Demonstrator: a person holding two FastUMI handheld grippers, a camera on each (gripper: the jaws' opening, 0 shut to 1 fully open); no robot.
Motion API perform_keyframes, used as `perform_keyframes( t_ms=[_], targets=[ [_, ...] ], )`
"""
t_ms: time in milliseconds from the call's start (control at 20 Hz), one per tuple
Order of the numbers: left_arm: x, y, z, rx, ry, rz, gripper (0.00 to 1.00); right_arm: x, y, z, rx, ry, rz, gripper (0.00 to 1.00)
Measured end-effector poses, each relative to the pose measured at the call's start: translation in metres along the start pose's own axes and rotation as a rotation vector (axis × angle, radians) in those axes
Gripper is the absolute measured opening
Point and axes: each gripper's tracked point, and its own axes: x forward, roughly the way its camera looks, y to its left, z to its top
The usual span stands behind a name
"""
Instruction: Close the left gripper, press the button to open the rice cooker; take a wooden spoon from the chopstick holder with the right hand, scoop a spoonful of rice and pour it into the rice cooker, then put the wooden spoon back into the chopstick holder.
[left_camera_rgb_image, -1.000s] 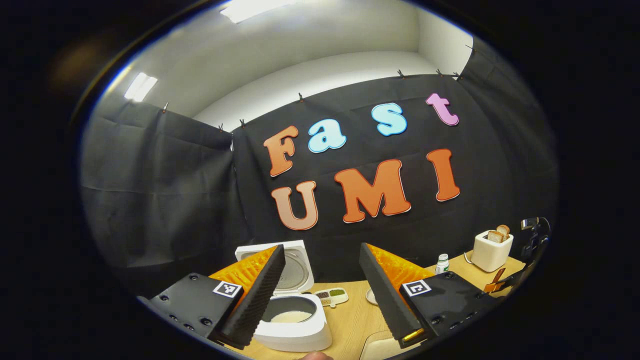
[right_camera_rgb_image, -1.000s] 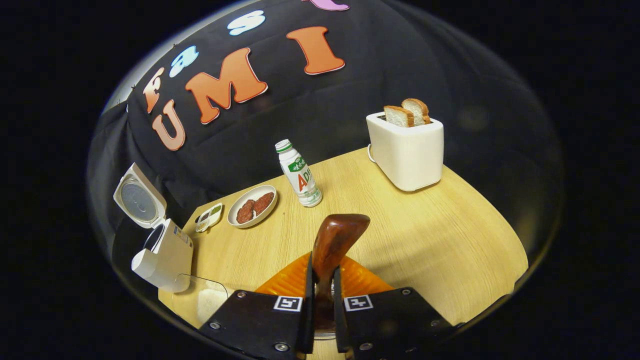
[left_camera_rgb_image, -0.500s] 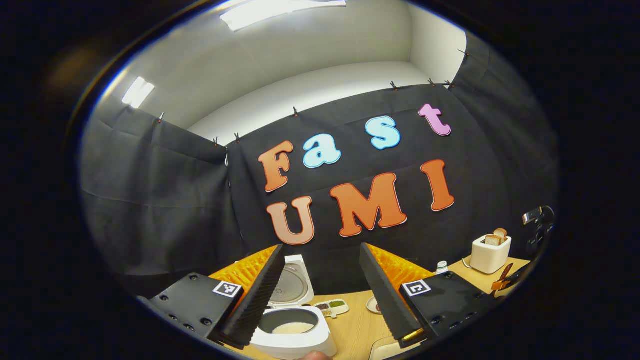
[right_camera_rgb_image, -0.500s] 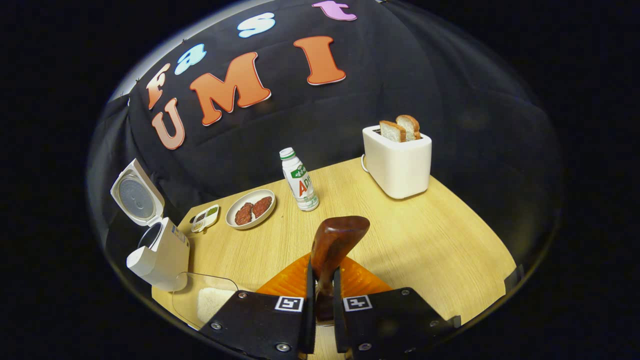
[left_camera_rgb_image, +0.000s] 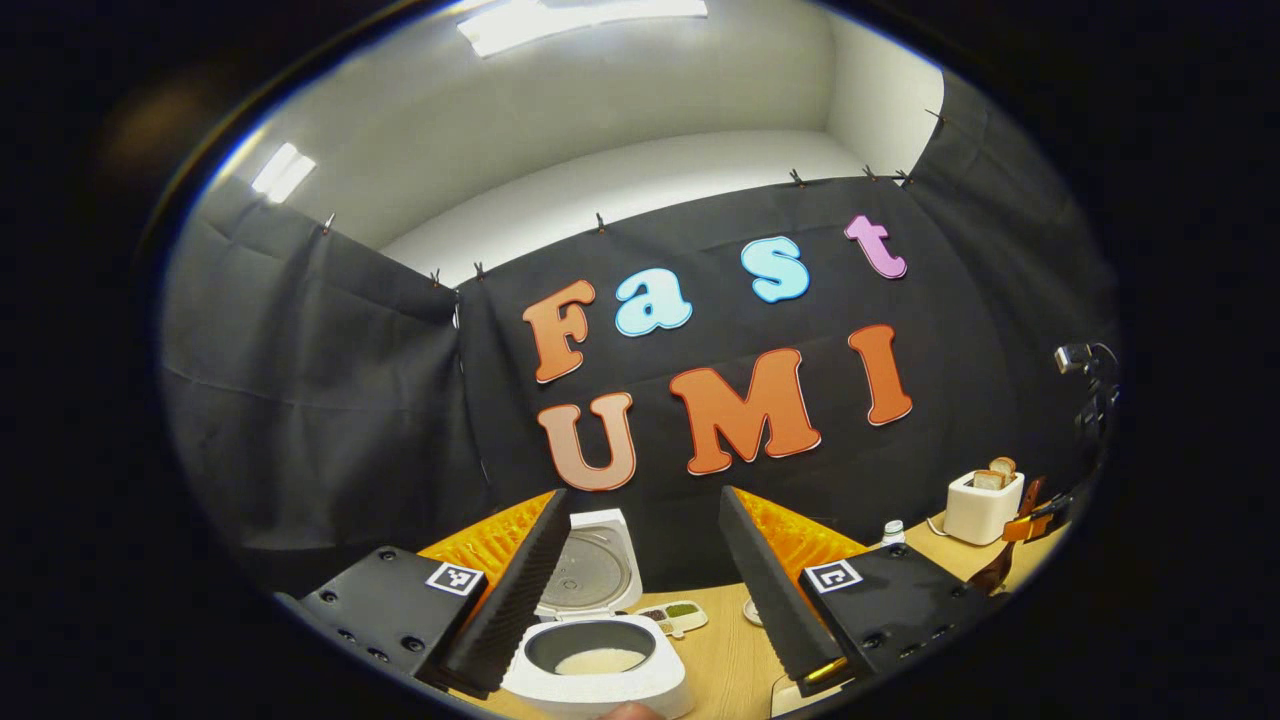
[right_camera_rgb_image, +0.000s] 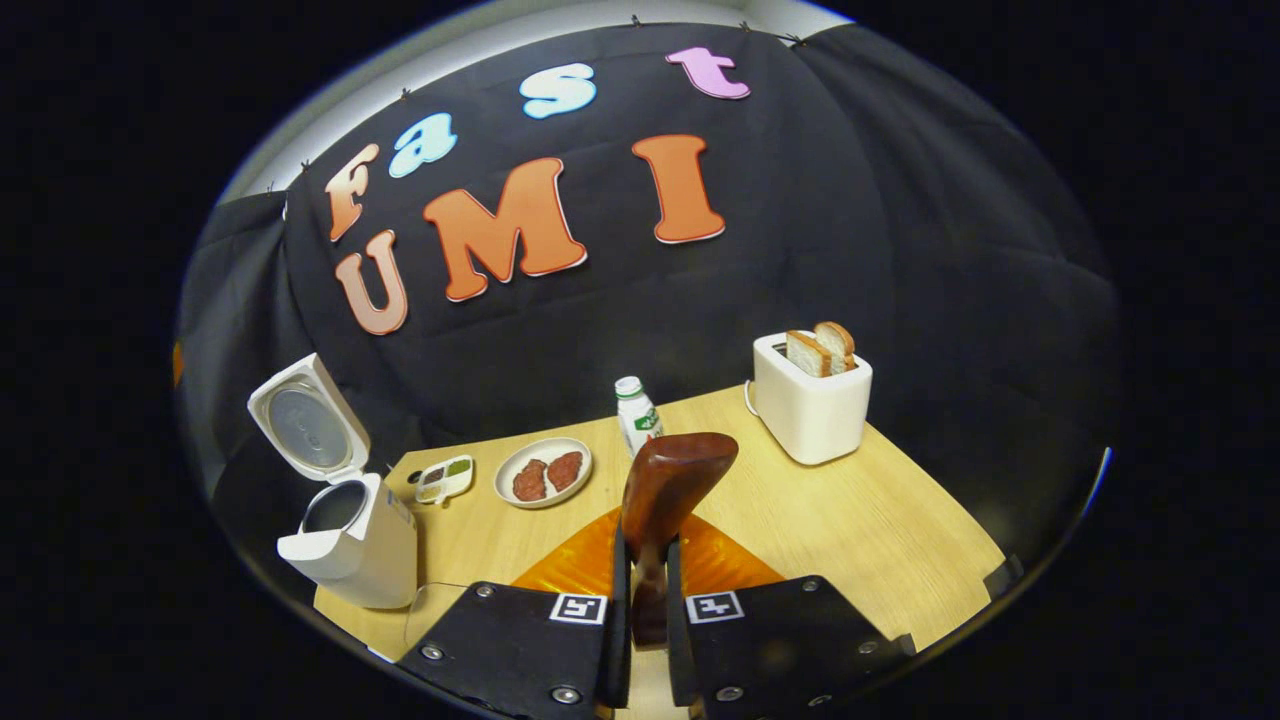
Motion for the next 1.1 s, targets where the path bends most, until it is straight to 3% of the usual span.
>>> perform_keyframes(
  t_ms=[400,800,1100],
  targets=[
    [0.001,0.050,-0.041,-0.019,0.084,0.022,1.00,-0.003,0.087,-0.040,-0.086,0.062,0.086,0.15],
    [-0.003,0.092,-0.077,-0.041,0.174,0.082,0.99,0.017,0.095,-0.080,-0.249,0.096,0.033,0.15],
    [-0.005,0.103,-0.087,-0.029,0.191,0.108,1.00,0.032,0.109,-0.095,-0.464,0.034,-0.017,0.15]
  ],
)
